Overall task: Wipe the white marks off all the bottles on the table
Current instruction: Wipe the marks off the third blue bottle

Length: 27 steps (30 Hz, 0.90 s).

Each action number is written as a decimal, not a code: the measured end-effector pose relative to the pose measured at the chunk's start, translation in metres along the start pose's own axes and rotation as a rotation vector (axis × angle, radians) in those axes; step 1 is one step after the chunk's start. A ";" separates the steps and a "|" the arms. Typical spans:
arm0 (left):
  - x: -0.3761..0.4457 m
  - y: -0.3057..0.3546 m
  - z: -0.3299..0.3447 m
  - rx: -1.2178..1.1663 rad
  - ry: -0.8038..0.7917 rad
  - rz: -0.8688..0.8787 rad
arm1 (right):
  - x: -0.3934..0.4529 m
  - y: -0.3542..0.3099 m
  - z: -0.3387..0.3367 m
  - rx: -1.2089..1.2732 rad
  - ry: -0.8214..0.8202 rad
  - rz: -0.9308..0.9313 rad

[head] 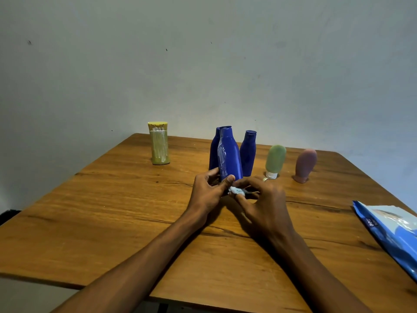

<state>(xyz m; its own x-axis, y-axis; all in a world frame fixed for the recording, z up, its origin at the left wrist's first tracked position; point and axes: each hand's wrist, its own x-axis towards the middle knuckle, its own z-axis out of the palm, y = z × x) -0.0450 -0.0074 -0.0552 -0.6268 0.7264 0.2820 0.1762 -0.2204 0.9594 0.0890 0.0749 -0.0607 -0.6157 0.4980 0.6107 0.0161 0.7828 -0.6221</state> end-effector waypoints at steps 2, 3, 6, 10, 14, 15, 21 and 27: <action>0.000 0.001 0.001 -0.007 -0.005 0.006 | 0.001 0.001 -0.003 -0.012 0.040 0.007; 0.001 0.001 0.001 -0.009 -0.004 0.013 | 0.002 0.002 -0.004 -0.011 0.065 0.017; 0.001 0.001 -0.001 0.010 -0.013 0.022 | 0.005 0.005 -0.006 0.030 0.137 0.095; 0.001 0.000 -0.001 0.033 -0.060 0.007 | 0.008 0.007 -0.007 0.121 0.207 0.146; 0.001 -0.002 0.002 0.090 -0.141 -0.017 | 0.011 0.004 -0.009 0.173 0.302 0.103; 0.000 -0.003 0.003 0.097 -0.159 -0.030 | 0.013 0.004 -0.011 0.184 0.332 0.090; 0.000 -0.001 0.000 0.058 -0.127 -0.034 | 0.013 0.004 -0.014 0.308 0.224 0.162; 0.000 0.000 -0.001 -0.039 -0.118 -0.054 | 0.009 0.009 -0.010 0.210 0.019 0.262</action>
<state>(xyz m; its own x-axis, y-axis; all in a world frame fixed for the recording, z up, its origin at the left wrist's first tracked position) -0.0456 -0.0084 -0.0549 -0.5405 0.8088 0.2317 0.1138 -0.2025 0.9726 0.0915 0.0904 -0.0554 -0.5969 0.6807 0.4246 0.0082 0.5344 -0.8452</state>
